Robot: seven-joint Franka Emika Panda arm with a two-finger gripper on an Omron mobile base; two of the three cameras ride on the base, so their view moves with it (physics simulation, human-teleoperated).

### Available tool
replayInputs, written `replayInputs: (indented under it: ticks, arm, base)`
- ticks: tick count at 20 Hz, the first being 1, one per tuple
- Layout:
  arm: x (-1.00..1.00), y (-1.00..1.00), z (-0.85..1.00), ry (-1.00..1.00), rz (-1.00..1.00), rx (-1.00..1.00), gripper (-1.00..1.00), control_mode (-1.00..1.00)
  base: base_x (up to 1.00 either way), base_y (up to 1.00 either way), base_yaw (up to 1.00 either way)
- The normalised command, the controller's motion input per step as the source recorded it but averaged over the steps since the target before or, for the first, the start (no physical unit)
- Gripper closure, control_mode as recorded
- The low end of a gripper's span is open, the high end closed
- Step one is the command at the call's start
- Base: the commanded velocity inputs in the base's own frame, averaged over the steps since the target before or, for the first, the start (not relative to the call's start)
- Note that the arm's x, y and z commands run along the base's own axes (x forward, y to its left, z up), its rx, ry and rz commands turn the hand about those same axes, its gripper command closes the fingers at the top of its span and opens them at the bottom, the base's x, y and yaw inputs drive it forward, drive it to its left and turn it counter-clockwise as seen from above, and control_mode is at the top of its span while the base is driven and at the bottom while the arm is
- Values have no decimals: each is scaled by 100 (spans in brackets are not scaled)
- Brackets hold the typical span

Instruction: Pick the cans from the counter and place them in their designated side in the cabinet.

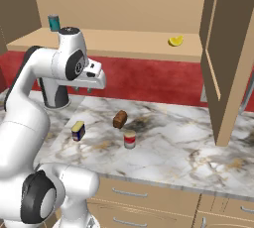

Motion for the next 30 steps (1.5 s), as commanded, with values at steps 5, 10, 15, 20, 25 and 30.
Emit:
replayInputs:
  ticks: [5,10,15,20,25,30]
  arm:
    - [-7,13,0,-1,0,-2,-100,-100]
    - [-16,29,-4,0,0,0,-100,-100]
    - [-15,28,-6,0,0,0,-100,-100]
    - [-7,27,-13,0,0,0,-100,-100]
    - [-3,26,-22,1,0,1,-100,-100]
    - [-1,23,-20,1,0,2,-100,-100]
  base:
    - [0,0,0]
    - [0,0,0]
    - [0,0,0]
    - [0,0,0]
    - [0,0,0]
    - [0,0,0]
